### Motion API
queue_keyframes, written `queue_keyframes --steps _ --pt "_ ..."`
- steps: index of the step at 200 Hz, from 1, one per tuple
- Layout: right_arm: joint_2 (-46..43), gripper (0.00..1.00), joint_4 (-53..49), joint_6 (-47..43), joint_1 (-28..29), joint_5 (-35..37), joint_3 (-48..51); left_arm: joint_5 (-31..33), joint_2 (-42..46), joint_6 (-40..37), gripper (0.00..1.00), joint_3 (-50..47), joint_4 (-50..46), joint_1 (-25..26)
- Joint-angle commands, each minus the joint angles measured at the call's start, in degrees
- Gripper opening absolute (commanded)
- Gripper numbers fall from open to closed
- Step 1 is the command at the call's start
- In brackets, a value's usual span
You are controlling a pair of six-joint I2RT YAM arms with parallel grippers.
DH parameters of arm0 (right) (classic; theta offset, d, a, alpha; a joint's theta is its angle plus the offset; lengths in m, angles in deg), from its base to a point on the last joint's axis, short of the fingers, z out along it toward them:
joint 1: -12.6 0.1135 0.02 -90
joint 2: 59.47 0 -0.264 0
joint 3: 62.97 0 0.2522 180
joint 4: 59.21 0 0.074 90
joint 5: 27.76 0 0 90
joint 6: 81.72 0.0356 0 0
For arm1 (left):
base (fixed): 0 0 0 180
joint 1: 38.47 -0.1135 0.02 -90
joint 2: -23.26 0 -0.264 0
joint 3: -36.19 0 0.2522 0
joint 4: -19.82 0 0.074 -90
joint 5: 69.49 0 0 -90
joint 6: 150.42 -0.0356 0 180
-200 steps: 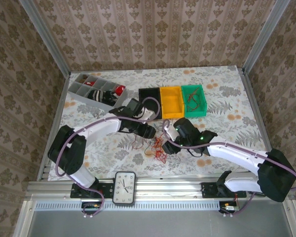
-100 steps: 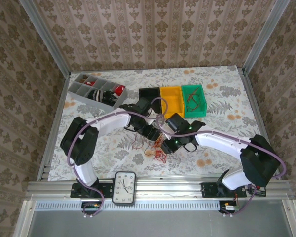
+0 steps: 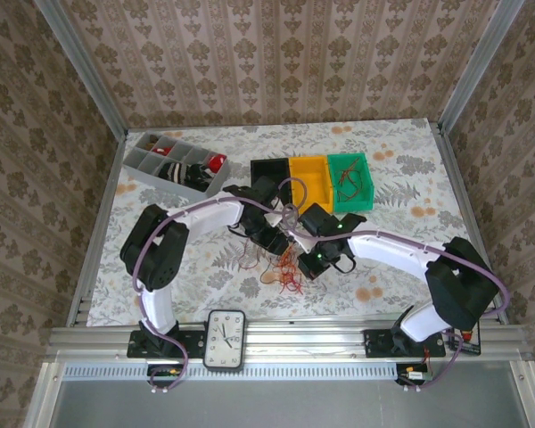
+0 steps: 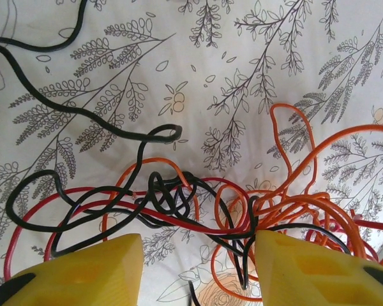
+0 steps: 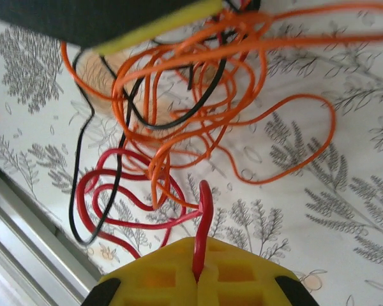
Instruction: Untangle the cables
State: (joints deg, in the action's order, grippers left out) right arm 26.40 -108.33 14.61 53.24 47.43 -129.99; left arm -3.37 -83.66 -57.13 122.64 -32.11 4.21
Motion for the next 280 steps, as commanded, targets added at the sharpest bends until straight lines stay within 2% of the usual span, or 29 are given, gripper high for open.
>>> queue_keyframes --steps 1,45,82,109,131,166,236,260,280 --pt "-2.3 0.00 4.3 2.2 -1.8 2.1 -0.3 0.7 -1.0 -2.2 0.45 1.5 -1.2 0.9" --pt "-5.4 0.00 8.5 5.3 -8.8 9.6 0.7 0.0 -1.8 -1.3 0.20 0.5 1.6 -0.1" --pt "-9.2 0.00 11.1 8.8 -16.0 11.5 2.2 -1.7 -4.5 2.2 0.00 0.1 6.3 -2.2" --pt "-10.7 0.00 10.9 10.6 -19.8 13.9 3.4 0.3 -4.8 4.1 0.00 -0.8 9.3 -2.6" --pt "-11.3 0.00 10.2 12.7 -22.8 17.2 4.5 4.8 -4.7 5.5 0.00 -2.3 10.2 -2.7" --pt "-11.9 0.00 8.6 15.8 -26.4 25.4 5.8 10.1 -5.2 5.5 0.00 -5.2 8.1 -2.8" --pt "-10.7 0.00 5.0 13.7 -26.2 40.3 5.3 15.5 -0.9 7.5 0.00 -10.7 7.7 -5.8" --pt "-10.7 0.00 3.5 11.9 -24.9 46.2 4.8 15.5 0.5 7.9 0.00 -11.3 7.9 -7.5" --pt "-11.1 0.00 3.5 11.1 -24.5 46.7 5.0 15.2 1.6 7.6 0.00 -11.4 7.7 -8.0"
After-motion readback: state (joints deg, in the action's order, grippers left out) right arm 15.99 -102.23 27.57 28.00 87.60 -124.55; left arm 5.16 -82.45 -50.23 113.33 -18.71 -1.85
